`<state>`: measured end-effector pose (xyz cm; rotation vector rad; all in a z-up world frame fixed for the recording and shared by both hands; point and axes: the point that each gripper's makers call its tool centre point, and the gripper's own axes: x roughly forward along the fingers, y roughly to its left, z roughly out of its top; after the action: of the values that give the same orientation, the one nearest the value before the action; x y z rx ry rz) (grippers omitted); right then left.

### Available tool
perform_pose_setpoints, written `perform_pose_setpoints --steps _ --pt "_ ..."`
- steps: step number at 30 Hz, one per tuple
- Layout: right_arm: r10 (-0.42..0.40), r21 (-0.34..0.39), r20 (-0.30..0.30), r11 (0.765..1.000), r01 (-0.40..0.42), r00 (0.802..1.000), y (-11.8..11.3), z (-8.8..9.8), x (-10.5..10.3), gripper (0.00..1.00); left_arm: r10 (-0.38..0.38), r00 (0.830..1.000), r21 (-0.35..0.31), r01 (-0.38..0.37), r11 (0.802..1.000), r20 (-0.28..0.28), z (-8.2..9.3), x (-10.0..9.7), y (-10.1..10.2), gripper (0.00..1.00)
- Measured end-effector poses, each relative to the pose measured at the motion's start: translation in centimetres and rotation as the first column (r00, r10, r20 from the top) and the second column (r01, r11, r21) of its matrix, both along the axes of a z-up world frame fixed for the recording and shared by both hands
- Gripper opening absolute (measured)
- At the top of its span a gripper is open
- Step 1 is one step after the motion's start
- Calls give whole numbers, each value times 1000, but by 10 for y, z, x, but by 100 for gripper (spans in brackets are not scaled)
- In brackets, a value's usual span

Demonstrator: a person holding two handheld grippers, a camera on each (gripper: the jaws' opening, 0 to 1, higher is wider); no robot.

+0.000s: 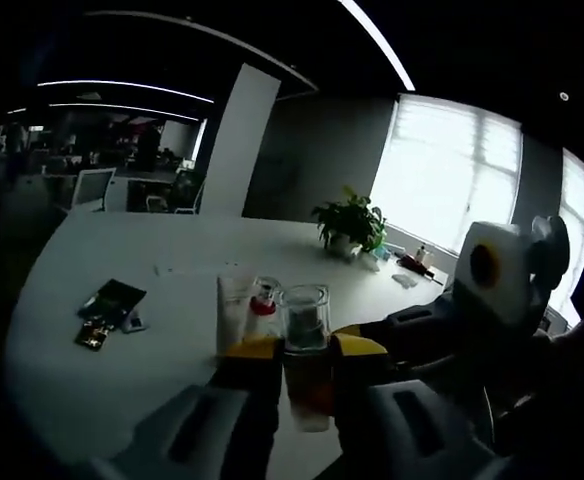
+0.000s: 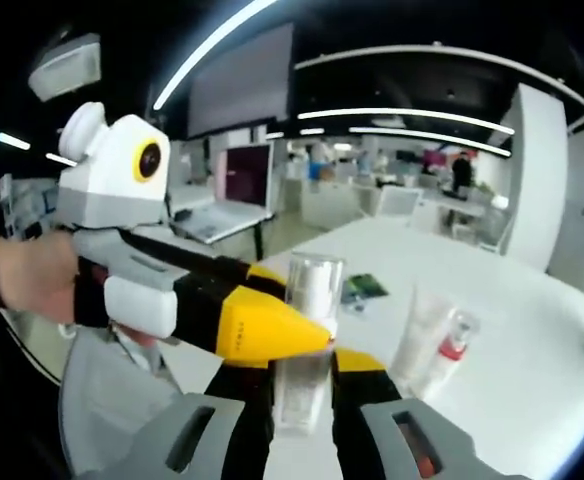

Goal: Arrange the skincare products in the storage area until every visible bottle or jar stands upright without overlapping.

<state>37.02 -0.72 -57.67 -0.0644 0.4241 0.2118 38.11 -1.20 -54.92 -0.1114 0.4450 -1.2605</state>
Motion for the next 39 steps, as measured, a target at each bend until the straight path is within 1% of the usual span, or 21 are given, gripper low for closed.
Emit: perform_pose_setpoints --steps 7,9,10,11,12,13,14,16,17,19,20,21,22,23,24,26,28,32,34,38,39 --pt "56 -22 15 998 -56 998 5 1 0 14 -20 993 -41 15 999 -113 -2 2 5 24" --pt "108 66 27 992 -110 994 12 5 -1 18 -36 988 -66 26 997 -151 0 3 8 24" --pt "158 172 43 972 -163 986 20 10 -5 24 -46 984 -88 31 996 -171 4 5 10 24" --pt "179 237 33 954 -181 983 20 11 -11 31 -69 978 -120 46 992 -197 8 4 11 24" --pt "175 241 47 954 -181 983 16 13 -13 39 -86 966 -163 47 986 -243 15 5 13 24" --pt "195 245 56 948 -203 979 13 14 -17 40 -106 959 -197 54 979 -262 20 7 14 24" --pt "224 247 57 941 -231 973 13 14 -22 38 -161 939 -245 87 966 -303 28 4 16 24" --pt "252 314 85 911 -266 964 13 22 -28 36 -229 916 -318 121 940 -328 40 2 19 24" --pt "290 402 112 861 -310 951 20 33 -34 37 -276 901 -346 155 925 -335 45 -2 21 24" --pt "325 500 180 783 -371 928 28 54 -40 40 -325 893 -382 195 903 -312 55 -6 23 24" --pt "345 507 208 762 -403 915 31 61 -42 40 -371 878 -396 238 887 -303 60 -13 24 24" --pt "379 507 243 735 -450 893 36 70 -46 39 -380 880 -406 249 879 -285 64 -14 23 24" --pt "384 505 254 730 -460 888 38 73 -47 38 -423 865 -428 286 858 -271 69 -21 24 24" --pt "409 517 273 701 -491 871 43 79 -50 41 -439 857 -440 296 848 -270 73 -23 24 24" --pt "393 522 264 710 -473 881 41 78 -47 42 -456 853 -460 308 833 -254 76 -23 25 24" --pt "400 530 282 692 -489 872 45 83 -47 44 -502 832 -490 345 801 -235 83 -28 27 24" --pt "410 533 291 681 -503 864 48 86 -48 42 -532 820 -494 379 782 -213 87 -32 29 24" --pt "443 527 325 648 -549 835 56 95 -52 29 -558 808 -459 430 778 -189 85 -40 28 24" --pt "450 501 325 664 -555 832 57 94 -52 25 -572 796 -465 437 769 -198 86 -44 29 24" --pt "447 478 337 677 -559 829 56 94 -52 21 -574 797 -470 439 766 -190 87 -43 29 24" --pt "420 467 331 705 -533 845 52 92 -48 16 -576 795 -471 441 764 -188 88 -46 29 24"
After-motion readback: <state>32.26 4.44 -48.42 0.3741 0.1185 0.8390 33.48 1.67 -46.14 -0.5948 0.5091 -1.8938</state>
